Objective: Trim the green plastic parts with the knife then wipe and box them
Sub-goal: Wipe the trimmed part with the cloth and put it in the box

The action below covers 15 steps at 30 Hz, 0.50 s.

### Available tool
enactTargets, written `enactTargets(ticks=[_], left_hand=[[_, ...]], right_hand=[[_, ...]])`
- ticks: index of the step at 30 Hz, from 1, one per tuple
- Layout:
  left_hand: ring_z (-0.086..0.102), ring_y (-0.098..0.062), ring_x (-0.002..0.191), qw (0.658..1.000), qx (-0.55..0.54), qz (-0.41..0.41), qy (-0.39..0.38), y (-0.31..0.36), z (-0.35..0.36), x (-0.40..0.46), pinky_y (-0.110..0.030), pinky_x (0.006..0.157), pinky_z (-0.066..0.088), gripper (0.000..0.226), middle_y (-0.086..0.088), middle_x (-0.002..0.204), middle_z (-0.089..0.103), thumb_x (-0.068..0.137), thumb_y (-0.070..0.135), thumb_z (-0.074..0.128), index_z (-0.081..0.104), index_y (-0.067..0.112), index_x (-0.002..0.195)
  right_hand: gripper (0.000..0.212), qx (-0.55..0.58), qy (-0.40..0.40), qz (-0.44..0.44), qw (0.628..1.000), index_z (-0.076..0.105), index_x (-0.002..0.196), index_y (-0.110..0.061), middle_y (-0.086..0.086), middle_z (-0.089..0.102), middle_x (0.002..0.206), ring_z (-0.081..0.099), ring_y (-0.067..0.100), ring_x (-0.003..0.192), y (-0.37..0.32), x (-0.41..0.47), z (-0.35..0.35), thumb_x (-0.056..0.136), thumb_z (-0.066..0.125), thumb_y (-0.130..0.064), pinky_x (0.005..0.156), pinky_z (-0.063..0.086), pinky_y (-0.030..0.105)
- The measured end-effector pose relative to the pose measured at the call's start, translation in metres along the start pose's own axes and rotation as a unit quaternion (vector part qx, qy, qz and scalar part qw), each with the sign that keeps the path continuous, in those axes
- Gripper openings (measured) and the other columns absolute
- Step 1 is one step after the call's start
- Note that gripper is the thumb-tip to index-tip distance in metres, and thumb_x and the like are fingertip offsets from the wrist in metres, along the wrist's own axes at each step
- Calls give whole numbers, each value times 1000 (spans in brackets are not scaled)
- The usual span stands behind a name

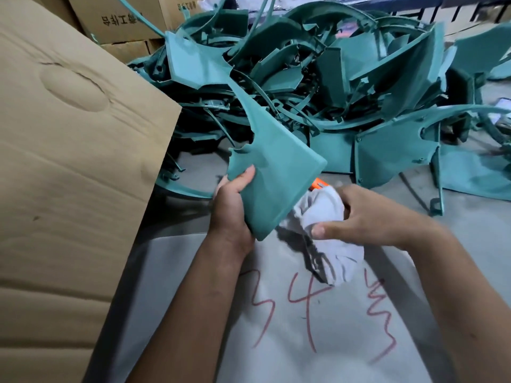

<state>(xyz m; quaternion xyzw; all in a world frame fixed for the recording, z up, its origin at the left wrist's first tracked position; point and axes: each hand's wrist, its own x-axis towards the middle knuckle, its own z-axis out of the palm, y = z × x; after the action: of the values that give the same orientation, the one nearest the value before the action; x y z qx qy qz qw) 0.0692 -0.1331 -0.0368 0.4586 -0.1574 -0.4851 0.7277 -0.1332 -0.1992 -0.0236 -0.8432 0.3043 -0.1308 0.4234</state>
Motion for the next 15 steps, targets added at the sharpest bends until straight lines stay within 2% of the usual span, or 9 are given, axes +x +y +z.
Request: enactTargets(ticks=[1, 3, 5, 6, 9, 11, 13, 15], left_hand=[[70, -36, 111, 999, 20, 27, 11, 0, -1, 2, -48, 90, 60, 32, -14, 121, 74, 100, 21, 59, 65, 9, 129], [73, -33, 103, 992, 72, 94, 37, -1, -3, 6, -49, 91, 59, 23, -13, 110, 77, 104, 24, 56, 68, 10, 116], [74, -30, 96, 980, 122, 153, 46, -2, -3, 8, -47, 87, 60, 26, -12, 103, 78, 105, 32, 53, 68, 11, 106], [74, -32, 97, 974, 138, 173, 45, -3, -4, 8, -48, 86, 60, 30, -13, 103, 77, 102, 36, 53, 68, 11, 105], [70, -40, 103, 968, 153, 194, 36, -5, -1, 4, -54, 92, 57, 36, -18, 106, 75, 94, 42, 52, 68, 11, 103], [70, -40, 105, 969, 151, 194, 33, -5, -1, 3, -57, 95, 56, 37, -18, 107, 75, 94, 41, 52, 68, 9, 105], [71, -37, 100, 965, 162, 206, 23, -3, -2, 2, -56, 92, 56, 34, -17, 103, 75, 96, 38, 53, 66, 7, 103], [67, -28, 85, 953, 192, 235, 25, 1, -3, -3, -48, 80, 56, 26, -15, 92, 72, 101, 32, 54, 62, 8, 97]], right_hand=[[71, -20, 20, -10, 1000, 72, 94, -37, -5, 70, 73, 59, 9, 59, 1, 1, -2, 56, 66, -97, 58, 48, 30], [59, 2, 151, -46, 987, 73, 101, -37, -18, 71, 85, 63, -1, 71, 2, 4, -3, 72, 56, -87, 66, 48, 20], [56, 57, 305, -89, 947, 74, 107, -25, -13, 72, 101, 64, -1, 91, 3, 6, -3, 91, 44, -69, 77, 48, 22], [54, 80, 342, -106, 930, 74, 107, -20, -7, 73, 102, 64, 1, 94, 2, 6, -1, 97, 42, -63, 80, 49, 22], [33, 100, 322, -112, 935, 74, 100, -20, -6, 74, 89, 66, 2, 81, -7, 10, 13, 103, 55, -46, 71, 49, 17], [13, 89, 311, -103, 941, 76, 93, -18, 3, 75, 82, 67, 19, 72, -12, 15, 21, 101, 69, -26, 66, 52, 33], [12, 91, 314, -98, 940, 76, 89, -11, 21, 72, 79, 65, 38, 70, -13, 18, 24, 98, 72, -16, 67, 53, 48], [15, 108, 321, -94, 936, 75, 87, -7, 28, 70, 80, 64, 44, 70, -13, 19, 24, 99, 71, -15, 67, 52, 55]])
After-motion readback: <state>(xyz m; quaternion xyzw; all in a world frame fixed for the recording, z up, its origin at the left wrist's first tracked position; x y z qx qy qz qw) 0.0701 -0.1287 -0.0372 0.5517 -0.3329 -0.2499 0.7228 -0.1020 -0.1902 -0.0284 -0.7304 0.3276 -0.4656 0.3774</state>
